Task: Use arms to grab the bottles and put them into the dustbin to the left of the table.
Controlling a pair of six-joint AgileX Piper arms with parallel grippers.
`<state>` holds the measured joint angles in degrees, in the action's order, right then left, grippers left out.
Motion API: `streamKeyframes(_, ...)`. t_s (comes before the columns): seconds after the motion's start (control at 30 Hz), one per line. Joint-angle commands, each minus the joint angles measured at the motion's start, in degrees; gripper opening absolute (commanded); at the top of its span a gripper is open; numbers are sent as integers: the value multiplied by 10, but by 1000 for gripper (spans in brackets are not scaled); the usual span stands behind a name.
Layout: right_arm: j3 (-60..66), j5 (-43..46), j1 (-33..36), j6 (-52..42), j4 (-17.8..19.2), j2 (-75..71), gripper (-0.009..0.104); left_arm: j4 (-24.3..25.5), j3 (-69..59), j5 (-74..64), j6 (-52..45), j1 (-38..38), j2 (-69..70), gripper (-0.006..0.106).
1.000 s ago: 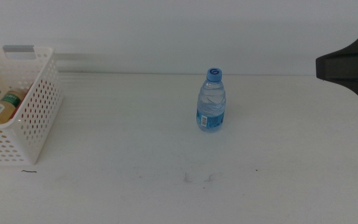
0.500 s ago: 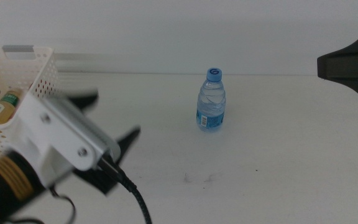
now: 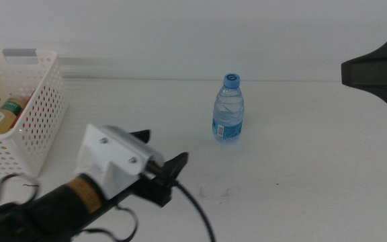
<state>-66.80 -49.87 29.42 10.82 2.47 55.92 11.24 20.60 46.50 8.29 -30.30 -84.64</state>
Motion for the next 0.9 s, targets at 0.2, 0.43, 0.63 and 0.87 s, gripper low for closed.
streamKeyframes(0.2,0,6,1,-1,4,-2,86,36,132,81,29,1,-191,94)
streamKeyframes(0.43,0,6,1,-1,4,-2,86,32,250,81,57,1,-312,94)
streamKeyframes(0.63,0,6,1,-1,4,-2,86,32,331,82,72,1,-394,94)
streamKeyframes(0.87,0,6,1,-1,4,-2,86,32,421,81,83,1,-463,94)
